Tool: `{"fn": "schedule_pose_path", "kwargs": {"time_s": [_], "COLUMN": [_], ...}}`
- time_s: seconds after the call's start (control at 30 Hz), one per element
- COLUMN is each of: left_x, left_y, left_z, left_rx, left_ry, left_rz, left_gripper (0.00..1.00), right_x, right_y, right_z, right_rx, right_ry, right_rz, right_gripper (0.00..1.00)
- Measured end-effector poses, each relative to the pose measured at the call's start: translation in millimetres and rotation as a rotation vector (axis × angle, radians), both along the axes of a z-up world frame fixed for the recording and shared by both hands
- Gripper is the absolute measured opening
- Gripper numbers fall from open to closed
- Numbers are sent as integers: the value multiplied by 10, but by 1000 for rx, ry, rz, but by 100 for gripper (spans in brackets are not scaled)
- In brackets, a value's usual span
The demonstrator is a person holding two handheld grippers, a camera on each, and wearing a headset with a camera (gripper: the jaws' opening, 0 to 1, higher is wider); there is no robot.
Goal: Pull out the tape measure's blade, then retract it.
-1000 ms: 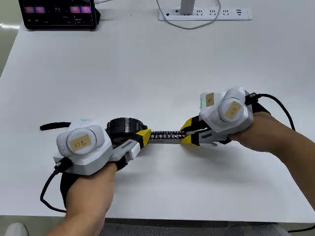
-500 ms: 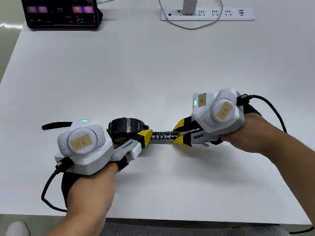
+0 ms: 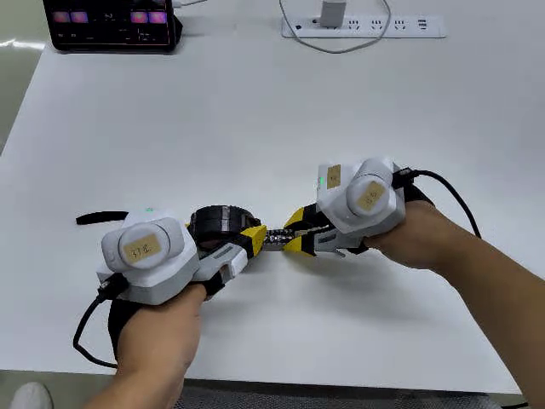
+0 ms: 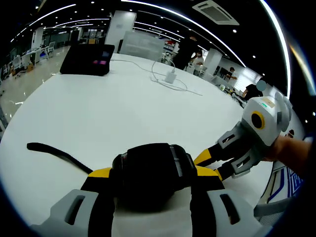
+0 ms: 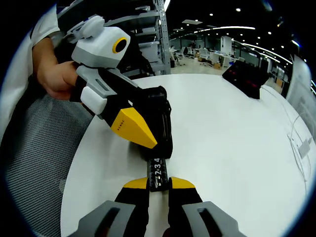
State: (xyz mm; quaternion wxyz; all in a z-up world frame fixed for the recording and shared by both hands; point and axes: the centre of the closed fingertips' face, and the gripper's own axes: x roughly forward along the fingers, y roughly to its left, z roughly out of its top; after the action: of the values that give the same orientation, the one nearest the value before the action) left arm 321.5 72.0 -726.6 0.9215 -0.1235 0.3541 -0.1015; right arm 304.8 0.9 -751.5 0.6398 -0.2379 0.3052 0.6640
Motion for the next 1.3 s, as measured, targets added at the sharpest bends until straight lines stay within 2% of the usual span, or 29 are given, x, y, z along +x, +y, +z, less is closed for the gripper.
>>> {"fn": "schedule_pose_path", "kwargs": {"time_s": [0.3,0.8,1.3], "left_x": [1,2,2], "left_y": [0,4,5], "left_z": [-5,1,4], "left_rx": [-5,-15,-24], "left_ry": [2,5,11], "left_rz": [1,8,9], "left_gripper": [58,58,59], "right_x": [2,10,13], "right_y": [135,255,246], "right_z": [-3,-5,2], "right_rx": [18,40,41], "right_ry": [-6,-12,-17], "right_rz": [3,8,-10], "right_gripper": [10,11,12]}}
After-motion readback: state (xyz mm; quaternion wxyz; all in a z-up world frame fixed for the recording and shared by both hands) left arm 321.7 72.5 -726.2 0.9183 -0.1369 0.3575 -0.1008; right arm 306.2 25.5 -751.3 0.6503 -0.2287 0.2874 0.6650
